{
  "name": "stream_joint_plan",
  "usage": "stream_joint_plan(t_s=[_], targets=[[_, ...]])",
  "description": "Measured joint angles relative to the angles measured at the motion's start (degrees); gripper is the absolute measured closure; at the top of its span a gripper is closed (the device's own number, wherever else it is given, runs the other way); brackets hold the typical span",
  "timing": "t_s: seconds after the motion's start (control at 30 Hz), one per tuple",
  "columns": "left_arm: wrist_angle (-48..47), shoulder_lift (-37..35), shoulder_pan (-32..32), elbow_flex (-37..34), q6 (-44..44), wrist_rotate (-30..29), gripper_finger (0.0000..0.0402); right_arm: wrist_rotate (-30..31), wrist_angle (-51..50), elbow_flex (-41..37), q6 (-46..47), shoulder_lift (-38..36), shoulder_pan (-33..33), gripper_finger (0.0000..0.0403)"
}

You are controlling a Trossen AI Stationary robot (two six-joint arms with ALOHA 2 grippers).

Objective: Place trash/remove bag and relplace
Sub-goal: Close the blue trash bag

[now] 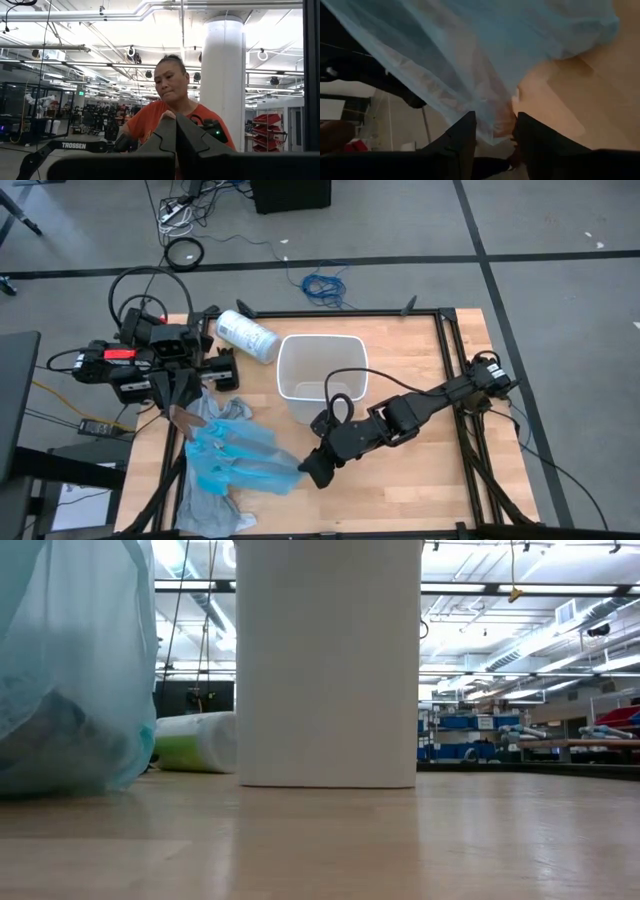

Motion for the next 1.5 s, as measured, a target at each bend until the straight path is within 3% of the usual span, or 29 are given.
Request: stream_joint_plan(t_s=[0.37,0.67,1.0,1.37,1.5], targets=[[0.0,0.0,0.0,0.0,0.0,0.0,0.0396,-2.8,0.8,-0.4,0.1,0.1,0.2,0.0275],[0.0,0.0,0.0,0.0,0.0,0.0,0.0396,-4.6,0.9,-0.4,-3.6,0.1,0.4,0.0394],[0.0,0.0,0.0,0.0,0.0,-0.1,0.0396,6.1,-0.3,0.7,-3.7,0.0,2.1,0.0403],[-0.3,0.2,0.0,0.0,5.0,-1.2,0.0396,31.1,-14.0,16.4,-11.9,-0.2,5.4,0.0403],[-3.3,0.2,0.1,0.0,9.1,-3.4,0.0396,26.5,-16.0,19.3,-14.7,-0.3,4.6,0.0403]])
